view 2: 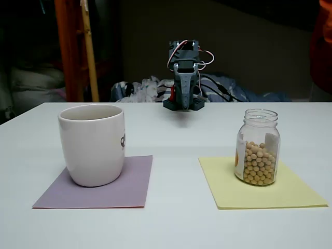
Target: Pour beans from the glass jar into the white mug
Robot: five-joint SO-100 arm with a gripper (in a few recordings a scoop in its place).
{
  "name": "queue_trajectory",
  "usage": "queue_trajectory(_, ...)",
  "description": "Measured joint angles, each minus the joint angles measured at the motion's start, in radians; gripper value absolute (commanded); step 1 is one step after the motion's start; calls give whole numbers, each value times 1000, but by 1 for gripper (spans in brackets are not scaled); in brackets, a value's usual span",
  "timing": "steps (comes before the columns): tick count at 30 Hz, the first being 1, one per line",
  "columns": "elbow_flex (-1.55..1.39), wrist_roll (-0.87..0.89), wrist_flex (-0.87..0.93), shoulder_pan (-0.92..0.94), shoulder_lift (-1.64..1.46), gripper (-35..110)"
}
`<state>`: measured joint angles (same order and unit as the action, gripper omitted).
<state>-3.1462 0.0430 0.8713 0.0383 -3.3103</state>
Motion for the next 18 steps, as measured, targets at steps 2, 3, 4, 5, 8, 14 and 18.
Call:
queue_trajectory(2, 0, -3, 0, 0, 0, 0)
queue_trajectory(3, 0, -3, 0, 0, 0, 0)
queue_trajectory(4, 0, -3, 0, 0, 0, 0)
queue_trajectory(5, 0, -3, 0, -6, 0, 0)
queue_trajectory(8, 0, -3, 0, -17, 0, 0)
queue_trajectory(14, 0, -3, 0, -9, -2, 0)
queue_trajectory(18, 0, -3, 0, -9, -2, 0)
